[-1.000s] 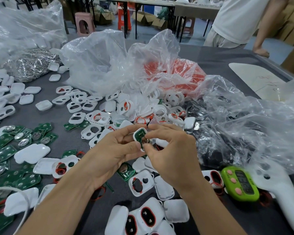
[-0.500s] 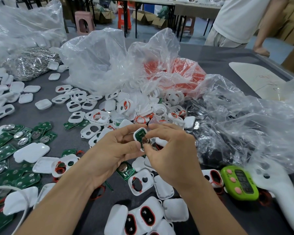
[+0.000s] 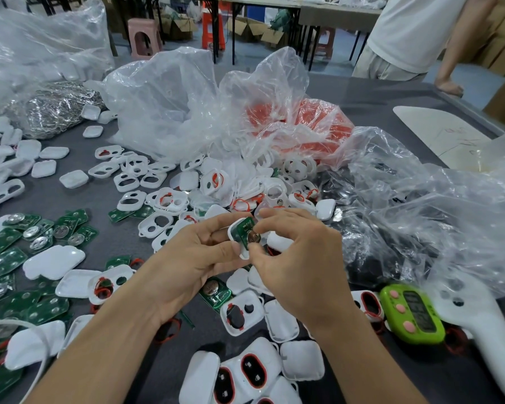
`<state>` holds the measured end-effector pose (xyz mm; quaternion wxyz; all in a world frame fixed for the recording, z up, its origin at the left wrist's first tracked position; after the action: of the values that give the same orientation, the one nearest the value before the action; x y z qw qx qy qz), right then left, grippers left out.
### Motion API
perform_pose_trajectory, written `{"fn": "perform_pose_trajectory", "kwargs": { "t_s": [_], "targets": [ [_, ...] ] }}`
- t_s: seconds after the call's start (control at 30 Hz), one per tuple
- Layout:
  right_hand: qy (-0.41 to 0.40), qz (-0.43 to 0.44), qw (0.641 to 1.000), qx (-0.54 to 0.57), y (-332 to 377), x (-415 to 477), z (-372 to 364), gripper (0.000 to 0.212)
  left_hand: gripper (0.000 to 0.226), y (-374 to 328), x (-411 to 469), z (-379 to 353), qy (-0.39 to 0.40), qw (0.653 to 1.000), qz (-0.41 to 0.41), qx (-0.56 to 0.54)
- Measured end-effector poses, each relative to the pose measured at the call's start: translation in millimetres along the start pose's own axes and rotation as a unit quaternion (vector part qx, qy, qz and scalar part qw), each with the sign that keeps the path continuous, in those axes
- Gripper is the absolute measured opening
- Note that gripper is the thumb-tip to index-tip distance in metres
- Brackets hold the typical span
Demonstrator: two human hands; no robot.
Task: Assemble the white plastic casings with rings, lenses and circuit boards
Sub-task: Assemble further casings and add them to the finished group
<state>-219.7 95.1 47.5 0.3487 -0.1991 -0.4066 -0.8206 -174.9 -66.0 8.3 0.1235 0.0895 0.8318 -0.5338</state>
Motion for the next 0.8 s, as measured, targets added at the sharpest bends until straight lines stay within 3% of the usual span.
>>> {"fn": "perform_pose_trajectory", "kwargs": {
  "t_s": [0.8],
  "targets": [
    [0.028,0.017,0.999,-0.004,-0.3,-2.7,-5.5,0.021,0.043,1.0,-0.2,1.5,0.018,0.999,-0.007,0.030]
  ]
}}
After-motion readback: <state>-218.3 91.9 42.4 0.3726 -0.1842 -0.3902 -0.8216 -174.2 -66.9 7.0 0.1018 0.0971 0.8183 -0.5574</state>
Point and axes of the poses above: each hand's wrist, its own x-axis towards the middle knuckle, its own z-axis out of the back of the hand, y = z × x, the point moved 3 cm from there along x, towards the middle knuckle, and after that the axes turned 8 degrees about z, right-handed, at the moved point
